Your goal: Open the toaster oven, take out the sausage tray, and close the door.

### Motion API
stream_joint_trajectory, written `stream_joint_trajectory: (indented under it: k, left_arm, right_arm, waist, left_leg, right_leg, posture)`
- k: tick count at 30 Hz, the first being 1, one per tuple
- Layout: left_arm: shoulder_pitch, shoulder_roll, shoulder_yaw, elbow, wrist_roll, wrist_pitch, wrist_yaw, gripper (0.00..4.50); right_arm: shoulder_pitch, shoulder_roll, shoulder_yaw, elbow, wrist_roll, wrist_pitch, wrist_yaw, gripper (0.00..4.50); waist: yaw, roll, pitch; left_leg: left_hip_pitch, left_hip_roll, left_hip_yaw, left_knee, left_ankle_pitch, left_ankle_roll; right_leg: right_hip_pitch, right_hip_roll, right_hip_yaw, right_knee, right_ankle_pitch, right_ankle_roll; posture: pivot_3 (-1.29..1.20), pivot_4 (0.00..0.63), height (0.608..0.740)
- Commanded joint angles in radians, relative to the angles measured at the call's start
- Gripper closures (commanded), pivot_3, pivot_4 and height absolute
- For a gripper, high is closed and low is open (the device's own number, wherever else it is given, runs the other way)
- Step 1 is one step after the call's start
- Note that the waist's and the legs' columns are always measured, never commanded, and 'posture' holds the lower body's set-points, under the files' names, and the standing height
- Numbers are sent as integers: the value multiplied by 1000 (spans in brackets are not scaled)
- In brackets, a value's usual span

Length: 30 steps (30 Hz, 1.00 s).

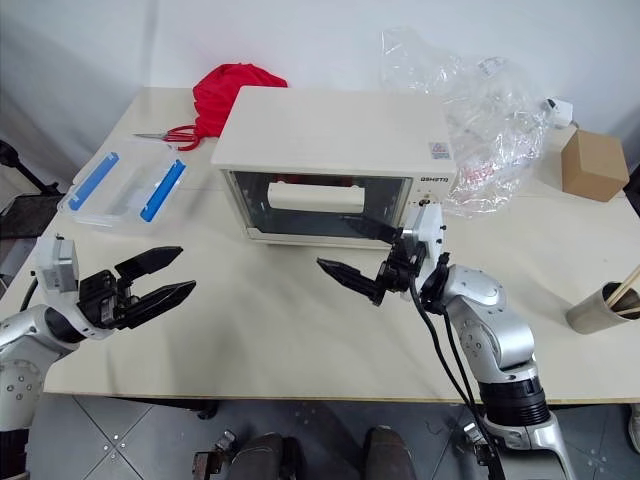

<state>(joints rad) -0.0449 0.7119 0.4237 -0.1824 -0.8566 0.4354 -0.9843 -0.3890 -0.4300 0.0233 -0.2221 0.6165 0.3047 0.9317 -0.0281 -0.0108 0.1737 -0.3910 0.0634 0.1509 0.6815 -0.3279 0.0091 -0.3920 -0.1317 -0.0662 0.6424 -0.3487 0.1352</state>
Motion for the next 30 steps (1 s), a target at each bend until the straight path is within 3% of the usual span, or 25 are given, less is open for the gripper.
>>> stream_joint_trajectory:
  k: [1, 14, 22, 30]
  left_arm:
    - [15, -1, 36, -10, 3, -17, -9, 7]
    - [16, -3, 18, -2, 12, -14, -27, 7]
    - [1, -11, 27, 13, 8, -12, -21, 7]
    - [-146, -16, 106, 74, -112, 75, 51, 7]
  right_arm:
    - [34, -42, -12, -41, 5, 15, 29, 0]
    - [-96, 11, -34, 34, -75, -11, -102, 0]
    - [-61, 4, -33, -18, -32, -37, -6, 0]
    - [85, -93, 33, -65, -139, -186, 145, 0]
  waist:
    - [1, 0, 0]
    - [-2, 0, 0]
    - [-1, 0, 0]
    - [0, -2, 1]
  left_leg:
    - [0, 0, 0, 0, 0, 0]
    - [0, 1, 2, 0, 1, -2]
    - [0, 1, 2, 0, 1, -1]
    - [0, 0, 1, 0, 1, -1]
  right_leg:
    - [0, 0, 0, 0, 0, 0]
    - [-1, 1, 0, 2, -1, -2]
    - [-1, 1, 0, 2, -1, -2]
    - [-1, 1, -1, 1, -1, -2]
  posture:
    - [0, 150, 740]
    - [0, 150, 740]
    - [0, 150, 740]
    - [0, 150, 740]
